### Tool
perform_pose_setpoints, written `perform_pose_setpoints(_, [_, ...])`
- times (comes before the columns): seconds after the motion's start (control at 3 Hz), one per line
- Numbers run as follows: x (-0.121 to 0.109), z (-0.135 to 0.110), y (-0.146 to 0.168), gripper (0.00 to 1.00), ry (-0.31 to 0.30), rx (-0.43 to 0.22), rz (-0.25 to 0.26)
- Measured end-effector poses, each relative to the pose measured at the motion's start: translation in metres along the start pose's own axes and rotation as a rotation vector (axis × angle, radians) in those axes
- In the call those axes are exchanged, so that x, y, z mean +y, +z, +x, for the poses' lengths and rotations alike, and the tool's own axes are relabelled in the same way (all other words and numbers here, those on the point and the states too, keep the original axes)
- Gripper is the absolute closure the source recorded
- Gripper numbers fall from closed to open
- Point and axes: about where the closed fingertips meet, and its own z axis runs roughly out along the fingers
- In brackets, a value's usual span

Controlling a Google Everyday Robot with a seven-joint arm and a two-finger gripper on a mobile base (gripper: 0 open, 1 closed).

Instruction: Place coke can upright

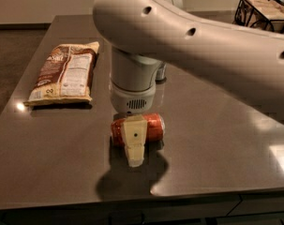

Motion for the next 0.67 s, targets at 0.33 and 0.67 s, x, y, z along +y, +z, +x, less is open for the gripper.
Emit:
perform_pose_setpoints(0.33, [0.0016,-0.0034,0.0049,0.16,0.009,-0.008,-0.013])
perform_pose_setpoints(0.67, [0.0019,-0.0045,0.0057,0.4,0.021,-0.017,-0.021])
